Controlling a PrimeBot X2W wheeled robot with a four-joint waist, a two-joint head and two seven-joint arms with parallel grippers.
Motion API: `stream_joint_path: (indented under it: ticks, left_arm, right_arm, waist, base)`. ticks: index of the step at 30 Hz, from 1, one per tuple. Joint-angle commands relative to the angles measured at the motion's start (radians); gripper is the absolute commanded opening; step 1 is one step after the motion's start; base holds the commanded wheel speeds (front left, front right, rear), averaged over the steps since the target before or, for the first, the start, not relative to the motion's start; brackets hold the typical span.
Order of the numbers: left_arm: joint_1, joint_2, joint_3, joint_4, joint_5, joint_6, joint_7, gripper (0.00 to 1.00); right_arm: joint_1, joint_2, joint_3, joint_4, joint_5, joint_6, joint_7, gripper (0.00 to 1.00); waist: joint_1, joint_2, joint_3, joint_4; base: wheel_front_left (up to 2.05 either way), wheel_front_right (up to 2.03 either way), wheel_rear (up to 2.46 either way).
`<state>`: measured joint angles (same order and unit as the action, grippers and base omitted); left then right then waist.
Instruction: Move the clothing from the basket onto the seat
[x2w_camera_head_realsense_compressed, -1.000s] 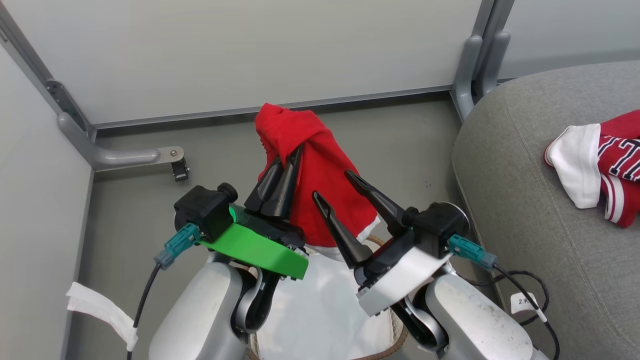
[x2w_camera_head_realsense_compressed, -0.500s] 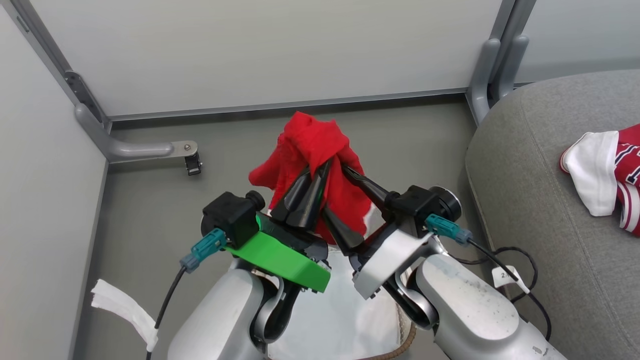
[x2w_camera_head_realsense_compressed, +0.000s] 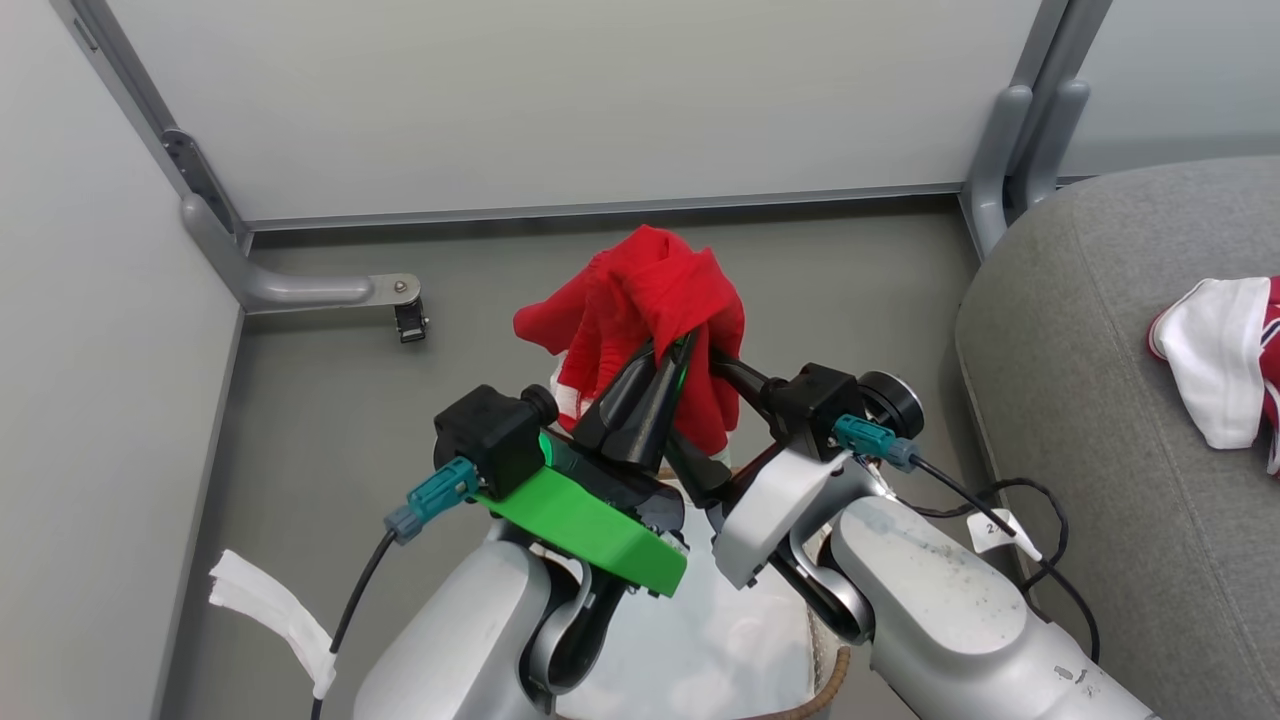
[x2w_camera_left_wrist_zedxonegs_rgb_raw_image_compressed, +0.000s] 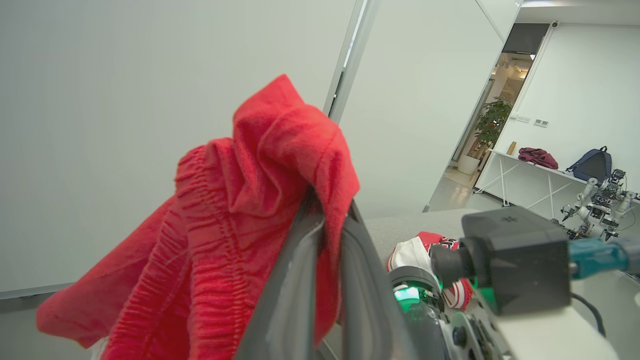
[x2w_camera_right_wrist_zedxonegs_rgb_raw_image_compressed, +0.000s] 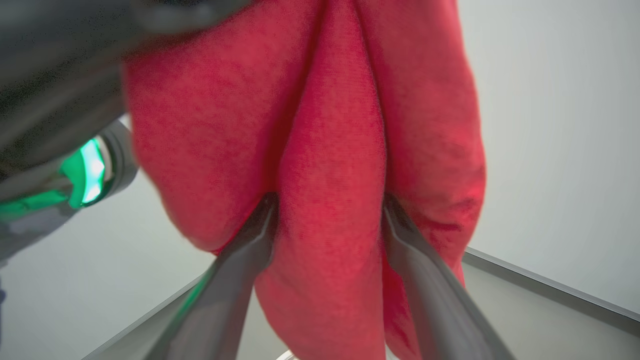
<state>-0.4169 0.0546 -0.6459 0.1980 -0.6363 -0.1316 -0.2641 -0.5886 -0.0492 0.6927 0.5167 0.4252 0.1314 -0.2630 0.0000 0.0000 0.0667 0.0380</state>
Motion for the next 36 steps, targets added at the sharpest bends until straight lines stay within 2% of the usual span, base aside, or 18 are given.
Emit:
stream_joint_path:
  ticks: [1,3,4,6,15,16,17,18,19,27,31,36]
  left_arm:
    - [-0.014,-0.001,-0.002,-0.005,-0.011,0.002,0.0,0.0]
    - [-0.013,-0.002,-0.004,-0.002,-0.013,0.002,0.0,0.0]
    - [-0.011,-0.002,-0.004,0.0,-0.013,0.002,0.0,0.0]
    - [-0.008,-0.002,0.001,0.006,-0.009,0.002,0.0,0.0]
    - [0.016,-0.001,0.063,0.037,0.029,0.002,0.0,0.0]
    - [0.02,-0.001,0.067,0.041,0.035,0.002,0.0,0.17]
    - [0.023,-0.002,0.074,0.045,0.042,0.002,0.0,0.45]
    - [0.023,-0.002,0.078,0.049,0.048,0.002,0.0,0.84]
    - [0.024,-0.001,0.085,0.055,0.058,0.002,0.0,1.0]
    - [0.044,0.005,0.123,0.105,0.142,0.002,0.0,1.0]
    - [0.052,0.018,0.138,0.107,0.177,0.002,0.0,1.0]
    - [0.077,0.035,0.153,0.101,0.201,0.002,0.0,1.0]
  right_arm:
    - [-0.016,-0.004,0.0,0.009,0.006,-0.001,-0.002,1.0]
    - [-0.016,-0.004,-0.003,0.017,0.008,-0.001,-0.002,1.0]
    - [-0.017,-0.004,-0.004,0.018,0.007,-0.001,-0.002,0.73]
    - [-0.015,-0.004,-0.002,0.014,0.009,-0.001,-0.002,0.0]
    - [0.025,-0.004,-0.016,-0.015,0.007,-0.001,-0.002,0.0]
    - [0.029,-0.004,-0.016,-0.014,0.006,-0.001,-0.002,0.0]
    - [0.03,-0.004,-0.019,-0.015,0.007,-0.001,-0.002,0.0]
    - [0.03,-0.004,-0.021,-0.017,0.008,-0.001,-0.002,0.0]
    - [0.032,-0.004,-0.025,-0.018,0.009,-0.001,-0.002,0.0]
    - [0.068,-0.005,-0.063,-0.029,0.009,-0.001,-0.002,0.0]
    - [0.089,-0.004,-0.101,-0.038,-0.002,-0.001,-0.002,0.0]
    - [0.115,-0.003,-0.147,-0.052,-0.025,-0.001,-0.002,0.0]
  waist:
    - [0.0,0.0,-0.001,0.007]
    - [0.0,0.0,-0.004,0.013]
    - [0.0,0.0,-0.004,0.015]
    - [0.0,0.0,-0.005,0.016]
    - [0.0,0.0,-0.008,-0.016]
    - [0.0,0.0,-0.008,-0.02]
    - [0.0,0.0,-0.008,-0.025]
    - [0.0,0.0,-0.008,-0.029]
    - [0.0,0.0,-0.008,-0.035]
    - [0.0,0.0,0.013,-0.092]
    - [0.0,0.0,0.029,-0.154]
    - [0.0,0.0,0.038,-0.265]
  base:
    - [0.0,0.0,0.0]
    - [0.0,0.0,0.0]
    - [0.0,0.0,0.0]
    - [0.0,0.0,0.0]
    - [0.0,0.0,0.0]
    - [0.0,0.0,0.0]
    - [0.0,0.0,0.0]
    - [0.0,0.0,0.0]
    - [0.0,0.0,0.0]
    - [0.0,0.0,0.0]
    - [0.0,0.0,0.0]
    - [0.0,0.0,0.0]
